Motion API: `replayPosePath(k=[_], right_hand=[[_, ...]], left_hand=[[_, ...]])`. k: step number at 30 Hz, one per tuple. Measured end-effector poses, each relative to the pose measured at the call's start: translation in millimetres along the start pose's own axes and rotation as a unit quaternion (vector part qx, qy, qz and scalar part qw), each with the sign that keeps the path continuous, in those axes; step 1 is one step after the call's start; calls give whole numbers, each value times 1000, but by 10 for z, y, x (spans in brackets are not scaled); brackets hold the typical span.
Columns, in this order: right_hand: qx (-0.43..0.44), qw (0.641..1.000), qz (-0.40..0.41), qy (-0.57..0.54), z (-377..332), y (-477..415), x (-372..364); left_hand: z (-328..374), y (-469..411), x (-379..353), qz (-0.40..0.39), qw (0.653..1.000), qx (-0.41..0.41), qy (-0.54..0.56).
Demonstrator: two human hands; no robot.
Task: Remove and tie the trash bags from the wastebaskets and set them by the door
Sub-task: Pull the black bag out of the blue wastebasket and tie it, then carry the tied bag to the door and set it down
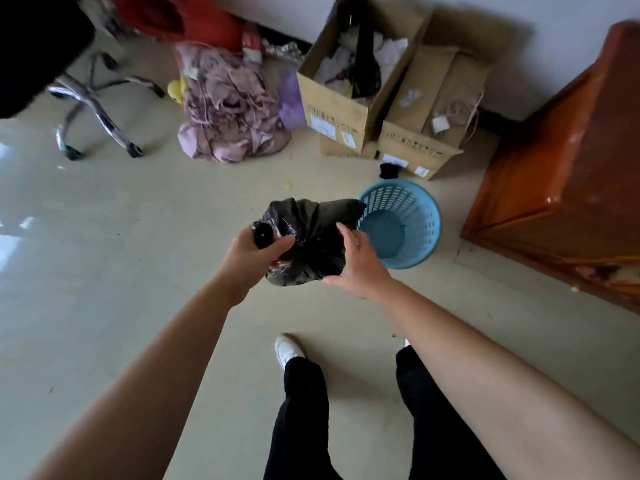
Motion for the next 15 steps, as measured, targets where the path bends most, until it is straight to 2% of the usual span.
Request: replayPosePath(k=[2, 6, 10, 12, 15], right_hand=[[22, 999, 29, 17, -350, 158, 269], [63, 984, 126, 111, -1020, 485, 825], [66, 978, 165, 112, -1325, 1111, 1208], [63, 970, 193, 135, -1331, 1455, 1341], [23, 957, 245, 152, -1209, 2019, 1546]], left_hand=[[418, 276, 150, -3, 999, -37, 5], [1091, 766, 518, 64, 991, -106, 43], [1270, 1070, 773, 121, 982, -122, 83], [1328, 1177, 739, 112, 983, -118, 84], [1545, 1383, 480, 55, 988, -123, 70]])
Point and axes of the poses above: each hand's wrist, its own y-axis away from the middle knuckle, its own x-axis out of the back of the hand, z = x × y, the point moved 3 cm from there along -y, towards the middle knuckle, and after that the axes turned 2 degrees about y, right-handed, at the moved point
